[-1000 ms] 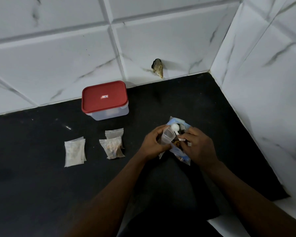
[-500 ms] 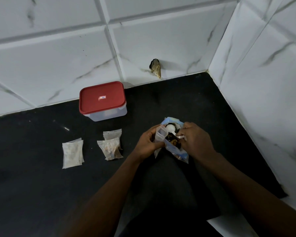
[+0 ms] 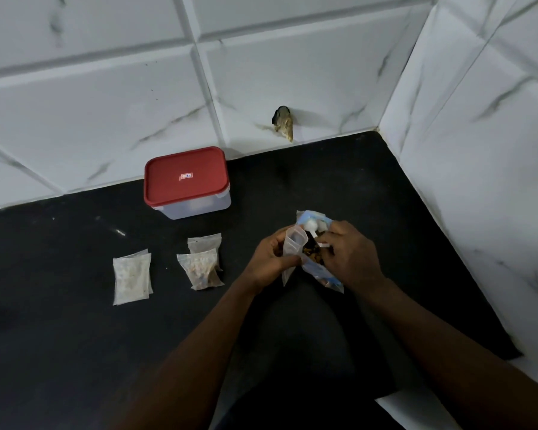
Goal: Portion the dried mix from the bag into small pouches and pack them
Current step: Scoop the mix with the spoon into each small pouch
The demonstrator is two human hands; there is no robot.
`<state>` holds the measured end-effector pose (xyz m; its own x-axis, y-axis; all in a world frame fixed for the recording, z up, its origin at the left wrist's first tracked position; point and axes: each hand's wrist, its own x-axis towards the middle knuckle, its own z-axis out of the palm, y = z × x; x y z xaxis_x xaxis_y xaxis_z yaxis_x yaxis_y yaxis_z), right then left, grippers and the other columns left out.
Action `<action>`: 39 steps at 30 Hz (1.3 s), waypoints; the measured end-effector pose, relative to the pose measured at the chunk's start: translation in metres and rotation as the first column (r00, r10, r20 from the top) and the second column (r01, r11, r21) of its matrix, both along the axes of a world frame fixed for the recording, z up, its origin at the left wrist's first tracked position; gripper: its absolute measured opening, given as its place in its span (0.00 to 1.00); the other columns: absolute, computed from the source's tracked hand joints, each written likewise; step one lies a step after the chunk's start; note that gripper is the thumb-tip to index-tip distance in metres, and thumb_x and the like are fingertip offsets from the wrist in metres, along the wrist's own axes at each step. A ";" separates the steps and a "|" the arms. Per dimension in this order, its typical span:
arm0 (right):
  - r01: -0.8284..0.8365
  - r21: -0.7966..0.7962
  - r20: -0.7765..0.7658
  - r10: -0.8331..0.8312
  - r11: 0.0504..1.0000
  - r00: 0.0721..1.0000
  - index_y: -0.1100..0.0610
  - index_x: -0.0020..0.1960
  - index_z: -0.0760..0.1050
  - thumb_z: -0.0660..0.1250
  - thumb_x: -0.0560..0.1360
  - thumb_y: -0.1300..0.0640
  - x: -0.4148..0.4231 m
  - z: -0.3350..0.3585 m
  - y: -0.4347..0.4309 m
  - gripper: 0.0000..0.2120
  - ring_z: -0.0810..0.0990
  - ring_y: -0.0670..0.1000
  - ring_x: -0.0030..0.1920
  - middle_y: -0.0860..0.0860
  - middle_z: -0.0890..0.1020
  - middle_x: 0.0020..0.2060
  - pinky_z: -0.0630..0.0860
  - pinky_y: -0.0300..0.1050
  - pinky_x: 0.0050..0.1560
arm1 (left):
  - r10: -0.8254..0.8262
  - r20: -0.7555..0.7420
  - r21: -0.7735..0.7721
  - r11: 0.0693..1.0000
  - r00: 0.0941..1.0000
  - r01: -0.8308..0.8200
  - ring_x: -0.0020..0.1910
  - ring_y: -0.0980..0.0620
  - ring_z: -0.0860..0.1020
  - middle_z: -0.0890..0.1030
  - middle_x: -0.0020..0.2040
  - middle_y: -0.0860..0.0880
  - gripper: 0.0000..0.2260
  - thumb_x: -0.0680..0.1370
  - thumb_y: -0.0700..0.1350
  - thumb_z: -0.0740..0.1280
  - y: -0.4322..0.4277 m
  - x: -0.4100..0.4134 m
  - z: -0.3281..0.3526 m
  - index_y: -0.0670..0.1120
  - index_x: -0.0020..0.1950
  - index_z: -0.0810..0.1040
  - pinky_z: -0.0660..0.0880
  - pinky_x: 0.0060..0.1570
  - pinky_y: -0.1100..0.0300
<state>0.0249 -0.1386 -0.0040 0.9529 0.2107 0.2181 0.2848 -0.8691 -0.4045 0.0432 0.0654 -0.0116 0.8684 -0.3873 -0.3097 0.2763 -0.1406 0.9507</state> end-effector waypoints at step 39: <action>0.021 0.040 -0.231 -0.011 0.999 0.973 0.55 0.53 0.85 0.75 0.74 0.56 0.012 0.032 -0.033 0.08 0.79 0.44 0.42 0.47 0.79 0.43 0.80 0.47 0.46 | -0.030 0.050 0.090 0.996 0.998 0.025 0.72 0.58 0.71 0.70 0.74 0.58 0.31 0.74 0.34 0.73 0.015 -0.011 -0.009 0.54 0.74 0.72 0.76 0.67 0.56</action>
<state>0.0371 -0.1721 0.0282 0.9817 0.1906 0.0003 0.1658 -0.8534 -0.4941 0.0322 0.0803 -0.0211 0.8732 -0.3843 -0.2997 0.2226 -0.2327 0.9467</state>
